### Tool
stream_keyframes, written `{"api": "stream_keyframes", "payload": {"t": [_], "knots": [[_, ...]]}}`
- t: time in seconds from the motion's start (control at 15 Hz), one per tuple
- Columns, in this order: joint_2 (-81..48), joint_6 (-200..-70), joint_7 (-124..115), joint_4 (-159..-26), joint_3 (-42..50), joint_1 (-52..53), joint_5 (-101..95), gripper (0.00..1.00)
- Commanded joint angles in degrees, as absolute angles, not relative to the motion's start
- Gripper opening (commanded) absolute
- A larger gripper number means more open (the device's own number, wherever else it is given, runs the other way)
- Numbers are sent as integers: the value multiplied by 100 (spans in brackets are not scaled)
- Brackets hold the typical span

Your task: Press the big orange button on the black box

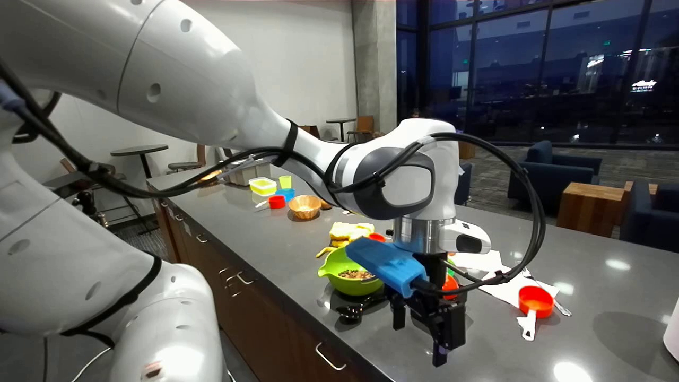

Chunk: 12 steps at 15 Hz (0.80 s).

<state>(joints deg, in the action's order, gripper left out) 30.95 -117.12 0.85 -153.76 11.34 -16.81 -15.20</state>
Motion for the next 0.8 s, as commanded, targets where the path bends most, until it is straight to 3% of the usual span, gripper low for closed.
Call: {"api": "stream_keyframes", "payload": {"t": [0.0,0.73], "knots": [[3098,-11691,85,-15364,1137,-1676,-1519,100],[3156,-12140,542,-15292,1097,-1372,-1515,100]]}}
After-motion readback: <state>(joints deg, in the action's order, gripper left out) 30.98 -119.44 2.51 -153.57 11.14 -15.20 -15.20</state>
